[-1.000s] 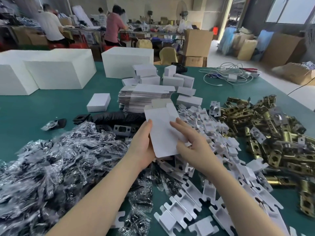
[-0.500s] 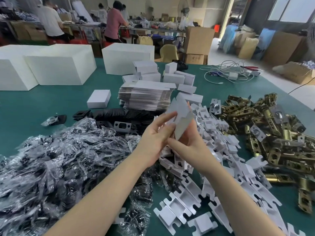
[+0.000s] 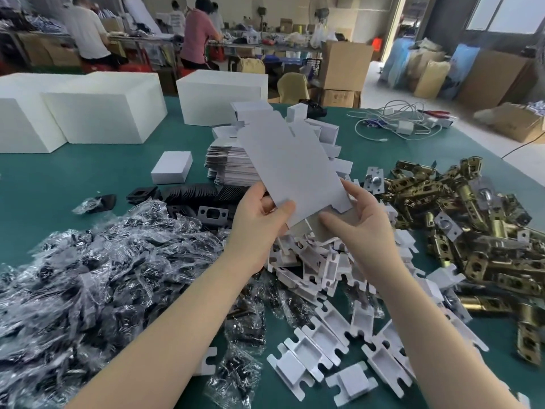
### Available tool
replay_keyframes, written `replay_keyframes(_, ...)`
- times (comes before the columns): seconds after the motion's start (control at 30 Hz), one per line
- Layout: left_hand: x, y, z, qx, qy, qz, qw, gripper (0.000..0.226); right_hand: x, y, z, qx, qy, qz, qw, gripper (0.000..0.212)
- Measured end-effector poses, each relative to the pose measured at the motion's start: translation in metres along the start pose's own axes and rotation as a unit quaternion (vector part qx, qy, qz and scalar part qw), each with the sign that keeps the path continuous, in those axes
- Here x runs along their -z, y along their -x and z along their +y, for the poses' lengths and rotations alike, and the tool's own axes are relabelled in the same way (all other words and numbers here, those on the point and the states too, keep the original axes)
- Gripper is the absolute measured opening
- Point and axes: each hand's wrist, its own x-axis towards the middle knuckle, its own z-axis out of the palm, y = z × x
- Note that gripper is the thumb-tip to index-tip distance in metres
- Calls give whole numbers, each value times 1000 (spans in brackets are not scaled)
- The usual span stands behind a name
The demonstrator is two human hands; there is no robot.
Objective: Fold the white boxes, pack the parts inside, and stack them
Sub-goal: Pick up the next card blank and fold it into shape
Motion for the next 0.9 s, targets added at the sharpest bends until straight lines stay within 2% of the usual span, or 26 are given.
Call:
replay_keyframes(0.1,-2,1,1,15,-19,-5,1000,32,-7,3,1,18,84,17,996,60)
replay_keyframes(0.23,-1,3,-2,8,-46,-40,998,69,-13,6,1,0,106,28,994,59)
replay_keyframes(0.3,-2,4,-9,-3,-57,-47,997,77,-16,7,2,-9,106,23,994,62)
replay_keyframes(0.33,-3,5,-12,1,-57,-41,998,76,-17,8,1,-12,107,18,994,60)
replay_keyframes(0.43,-5,5,-14,27,-50,-18,998,75,-15,8,-3,5,124,-32,992,37)
replay_keyframes(0.57,-2,4,-14,8,-64,-32,997,77,-10,8,-6,-11,91,-90,992,42)
replay_keyframes(0.67,1,5,-15,-13,-87,-53,995,84,-12,8,-6,-13,103,-77,992,38)
replay_keyframes(0.8,-2,5,-17,-16,-86,-76,993,83,-16,9,-4,-5,133,-10,991,28)
replay_keyframes(0.9,-3,4,-17,23,-34,-76,996,81,-14,9,-5,23,205,-11,978,24)
